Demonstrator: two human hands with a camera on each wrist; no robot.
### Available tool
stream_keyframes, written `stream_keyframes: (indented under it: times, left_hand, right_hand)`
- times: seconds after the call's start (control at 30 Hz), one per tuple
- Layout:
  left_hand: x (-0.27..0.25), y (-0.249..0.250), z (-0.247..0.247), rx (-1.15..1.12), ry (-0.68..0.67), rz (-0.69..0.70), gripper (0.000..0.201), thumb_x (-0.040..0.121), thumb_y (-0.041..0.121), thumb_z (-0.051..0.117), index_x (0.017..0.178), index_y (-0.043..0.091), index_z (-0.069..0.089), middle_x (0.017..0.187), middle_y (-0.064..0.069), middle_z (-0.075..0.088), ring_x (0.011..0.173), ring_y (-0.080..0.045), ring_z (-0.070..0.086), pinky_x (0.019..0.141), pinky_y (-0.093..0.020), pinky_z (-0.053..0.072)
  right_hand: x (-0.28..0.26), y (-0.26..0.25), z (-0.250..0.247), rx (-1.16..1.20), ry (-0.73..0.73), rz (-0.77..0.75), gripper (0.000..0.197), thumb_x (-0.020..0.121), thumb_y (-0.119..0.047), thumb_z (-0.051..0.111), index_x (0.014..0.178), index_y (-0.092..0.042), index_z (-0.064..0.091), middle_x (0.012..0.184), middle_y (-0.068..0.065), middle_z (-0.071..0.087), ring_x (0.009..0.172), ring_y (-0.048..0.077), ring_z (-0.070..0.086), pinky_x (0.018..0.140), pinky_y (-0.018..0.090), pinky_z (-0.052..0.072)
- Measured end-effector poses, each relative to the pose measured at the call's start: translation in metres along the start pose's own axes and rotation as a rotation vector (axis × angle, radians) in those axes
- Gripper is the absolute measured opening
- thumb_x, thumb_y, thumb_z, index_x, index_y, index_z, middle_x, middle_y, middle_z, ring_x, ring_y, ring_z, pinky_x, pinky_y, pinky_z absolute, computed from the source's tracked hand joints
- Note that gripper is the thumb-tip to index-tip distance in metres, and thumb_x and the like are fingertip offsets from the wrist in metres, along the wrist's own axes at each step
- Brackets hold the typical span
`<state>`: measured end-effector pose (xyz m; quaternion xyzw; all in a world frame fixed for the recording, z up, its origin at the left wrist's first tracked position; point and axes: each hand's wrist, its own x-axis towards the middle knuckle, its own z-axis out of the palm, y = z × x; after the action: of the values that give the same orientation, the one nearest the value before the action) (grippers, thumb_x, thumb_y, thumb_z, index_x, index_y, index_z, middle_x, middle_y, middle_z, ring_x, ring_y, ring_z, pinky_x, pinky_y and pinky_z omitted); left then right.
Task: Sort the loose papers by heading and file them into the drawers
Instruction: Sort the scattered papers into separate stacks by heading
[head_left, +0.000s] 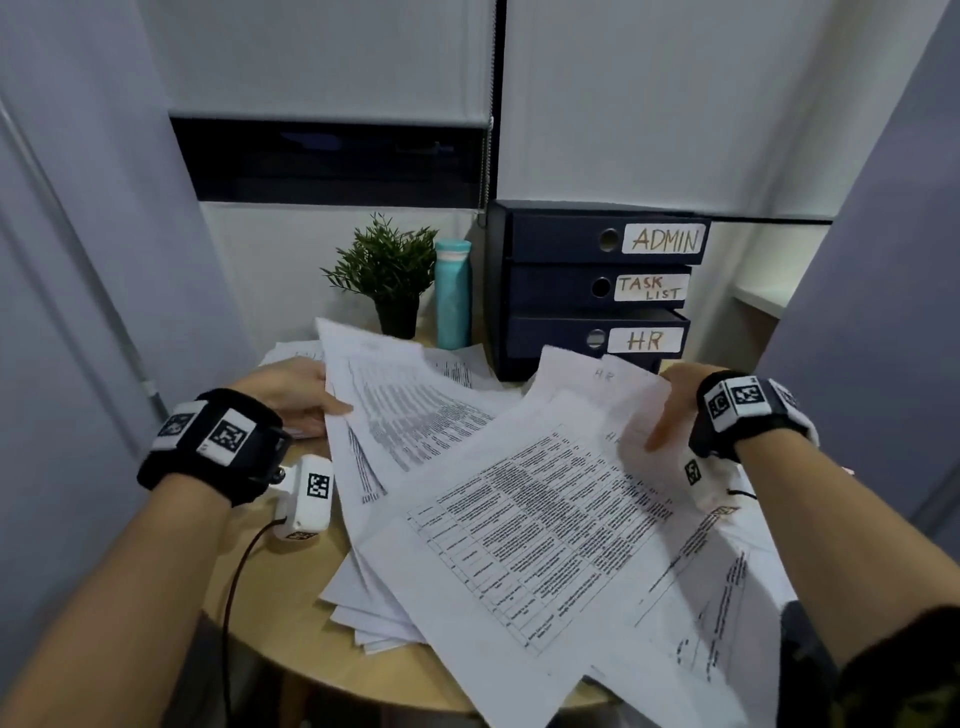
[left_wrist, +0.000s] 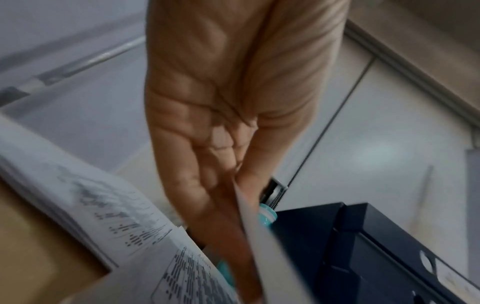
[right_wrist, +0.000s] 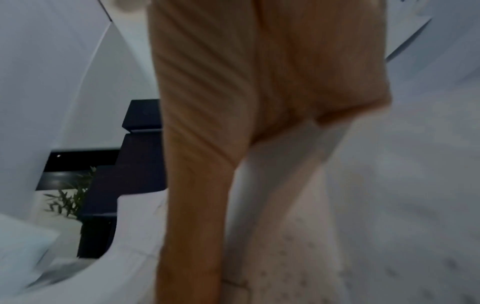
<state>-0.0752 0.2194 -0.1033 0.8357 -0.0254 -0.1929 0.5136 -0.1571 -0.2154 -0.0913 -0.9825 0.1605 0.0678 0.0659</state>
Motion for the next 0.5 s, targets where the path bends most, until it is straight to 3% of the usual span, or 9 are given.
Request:
stream_keyframes:
  times: [0.03, 0.1, 0.13, 0.2, 0.27, 0.37, 0.5]
  left_hand:
    - [0.002, 0.001, 0.000, 0.007, 0.069, 0.031, 0.032, 0.087, -0.012, 0.056, 0.118, -0.007, 0.058, 0.107, -0.020, 0.069, 0.102, -0.034, 0.065, 0.092, -0.049, 0.052]
    - [0.001, 0.006, 0.001, -0.024, 0.310, 0.127, 0.027, 0.087, -0.013, 0.054, 0.113, -0.007, 0.060, 0.095, -0.017, 0.072, 0.086, -0.022, 0.067, 0.077, -0.032, 0.054]
    - [-0.001, 0.010, 0.001, -0.017, 0.471, 0.171, 0.028, 0.086, -0.011, 0.053, 0.113, -0.006, 0.061, 0.098, -0.020, 0.070, 0.087, -0.020, 0.065, 0.073, -0.028, 0.050]
    - [-0.011, 0.020, -0.002, 0.025, 0.794, 0.243, 0.030, 0.084, -0.008, 0.049, 0.110, -0.006, 0.063, 0.109, -0.023, 0.065, 0.102, -0.029, 0.062, 0.079, -0.033, 0.047]
    - [-0.021, 0.031, -0.006, 0.075, 0.986, 0.303, 0.033, 0.085, -0.008, 0.042, 0.114, -0.008, 0.059, 0.116, -0.026, 0.061, 0.110, -0.039, 0.057, 0.091, -0.041, 0.046]
    - [-0.030, 0.043, -0.006, 0.139, 1.067, 0.388, 0.033, 0.087, -0.009, 0.037, 0.115, -0.009, 0.054, 0.117, -0.028, 0.058, 0.109, -0.042, 0.055, 0.091, -0.043, 0.044]
    - [-0.032, 0.050, 0.001, 0.108, 1.043, 0.448, 0.029, 0.091, -0.007, 0.036, 0.116, -0.006, 0.051, 0.118, -0.025, 0.054, 0.108, -0.039, 0.053, 0.089, -0.043, 0.044]
  right_hand:
    - [-0.002, 0.003, -0.001, 0.024, 0.004, 0.011, 0.066, 0.040, -0.041, 0.096, 0.094, -0.021, 0.062, 0.091, -0.003, 0.065, 0.082, 0.021, 0.065, 0.072, 0.031, 0.053]
    - [-0.012, 0.005, -0.004, 0.056, -0.010, 0.029, 0.055, 0.052, -0.036, 0.092, 0.097, -0.017, 0.066, 0.094, 0.002, 0.068, 0.083, 0.023, 0.066, 0.076, 0.033, 0.056]
    - [-0.015, 0.006, -0.005, 0.077, -0.010, 0.037, 0.051, 0.057, -0.034, 0.090, 0.098, -0.017, 0.065, 0.097, 0.004, 0.068, 0.086, 0.024, 0.066, 0.079, 0.035, 0.056]
    - [-0.018, 0.007, -0.005, 0.138, 0.000, 0.036, 0.051, 0.064, -0.030, 0.088, 0.106, -0.015, 0.064, 0.104, 0.006, 0.068, 0.093, 0.025, 0.065, 0.088, 0.037, 0.053]
    - [-0.016, 0.008, -0.005, 0.162, 0.007, 0.013, 0.052, 0.068, -0.031, 0.085, 0.113, -0.015, 0.064, 0.111, 0.007, 0.067, 0.100, 0.025, 0.061, 0.096, 0.036, 0.047]
    - [-0.016, 0.007, -0.006, 0.226, 0.010, -0.025, 0.055, 0.071, -0.035, 0.083, 0.119, -0.016, 0.064, 0.116, 0.006, 0.066, 0.111, 0.025, 0.058, 0.104, 0.041, 0.041]
    - [-0.020, 0.002, -0.013, 0.305, 0.032, -0.061, 0.058, 0.072, -0.043, 0.079, 0.122, -0.019, 0.061, 0.117, 0.005, 0.066, 0.113, 0.025, 0.057, 0.105, 0.040, 0.039]
